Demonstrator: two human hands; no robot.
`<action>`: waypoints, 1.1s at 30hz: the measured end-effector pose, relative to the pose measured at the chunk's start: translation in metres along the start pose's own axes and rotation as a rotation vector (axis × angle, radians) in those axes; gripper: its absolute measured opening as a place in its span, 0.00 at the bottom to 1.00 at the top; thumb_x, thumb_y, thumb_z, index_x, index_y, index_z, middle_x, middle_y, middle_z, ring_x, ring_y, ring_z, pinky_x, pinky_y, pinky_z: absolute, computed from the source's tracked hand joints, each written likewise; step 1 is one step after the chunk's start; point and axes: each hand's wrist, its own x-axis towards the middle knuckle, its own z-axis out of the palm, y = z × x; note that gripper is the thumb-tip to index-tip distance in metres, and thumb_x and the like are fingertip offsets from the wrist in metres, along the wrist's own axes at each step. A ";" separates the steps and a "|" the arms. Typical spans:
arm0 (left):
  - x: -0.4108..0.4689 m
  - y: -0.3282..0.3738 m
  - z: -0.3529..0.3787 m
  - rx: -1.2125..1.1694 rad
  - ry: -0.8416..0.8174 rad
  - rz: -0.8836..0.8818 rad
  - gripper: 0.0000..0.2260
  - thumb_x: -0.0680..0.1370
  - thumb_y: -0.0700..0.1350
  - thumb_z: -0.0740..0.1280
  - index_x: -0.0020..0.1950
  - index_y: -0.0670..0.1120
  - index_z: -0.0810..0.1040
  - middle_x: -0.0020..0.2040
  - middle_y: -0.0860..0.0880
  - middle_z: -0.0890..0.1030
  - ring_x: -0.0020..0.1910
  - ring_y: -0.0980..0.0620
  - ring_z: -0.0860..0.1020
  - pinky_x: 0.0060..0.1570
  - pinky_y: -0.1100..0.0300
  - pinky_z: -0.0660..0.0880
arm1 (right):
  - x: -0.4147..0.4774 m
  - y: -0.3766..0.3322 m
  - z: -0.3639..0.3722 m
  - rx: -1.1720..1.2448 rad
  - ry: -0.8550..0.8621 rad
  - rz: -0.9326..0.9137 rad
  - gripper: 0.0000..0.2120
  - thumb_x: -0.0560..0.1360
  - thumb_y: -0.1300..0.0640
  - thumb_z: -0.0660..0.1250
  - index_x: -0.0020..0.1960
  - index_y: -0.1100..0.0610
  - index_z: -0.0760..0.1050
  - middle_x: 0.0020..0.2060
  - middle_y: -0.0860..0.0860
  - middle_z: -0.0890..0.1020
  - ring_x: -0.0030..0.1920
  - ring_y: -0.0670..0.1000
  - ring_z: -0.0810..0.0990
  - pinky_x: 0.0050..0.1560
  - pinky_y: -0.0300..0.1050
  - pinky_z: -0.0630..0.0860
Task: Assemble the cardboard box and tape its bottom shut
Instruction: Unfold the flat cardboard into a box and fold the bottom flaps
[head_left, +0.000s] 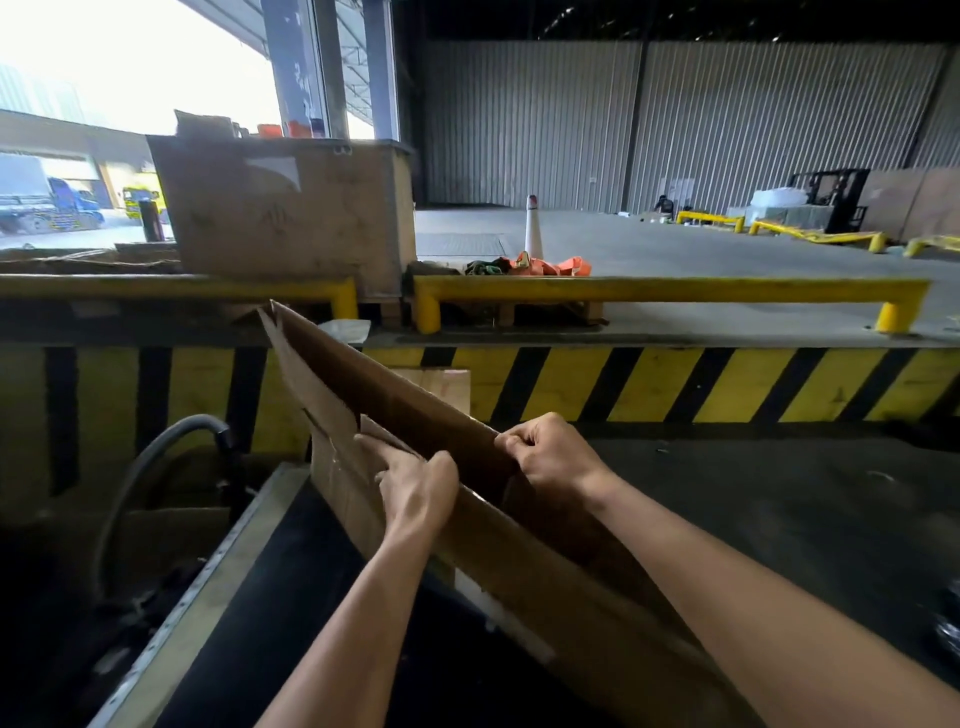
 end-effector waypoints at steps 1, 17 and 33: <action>-0.001 0.001 -0.001 -0.010 0.025 0.024 0.45 0.79 0.41 0.63 0.81 0.52 0.30 0.72 0.38 0.68 0.61 0.41 0.74 0.58 0.50 0.72 | 0.001 0.000 -0.001 -0.011 -0.009 -0.018 0.11 0.81 0.56 0.64 0.60 0.56 0.81 0.54 0.50 0.84 0.55 0.47 0.82 0.58 0.48 0.79; 0.051 0.034 -0.033 0.078 0.054 0.094 0.07 0.73 0.41 0.65 0.48 0.49 0.80 0.45 0.43 0.83 0.47 0.41 0.83 0.50 0.45 0.83 | 0.007 0.012 -0.016 -0.247 0.029 -0.062 0.20 0.83 0.61 0.58 0.75 0.57 0.66 0.64 0.55 0.80 0.49 0.42 0.83 0.42 0.32 0.76; -0.010 -0.017 -0.043 0.146 -0.176 0.012 0.32 0.65 0.36 0.63 0.70 0.48 0.69 0.55 0.45 0.81 0.53 0.44 0.81 0.56 0.41 0.81 | 0.005 0.011 -0.003 -0.298 0.009 -0.062 0.20 0.79 0.63 0.62 0.70 0.54 0.73 0.60 0.54 0.82 0.56 0.55 0.82 0.55 0.51 0.81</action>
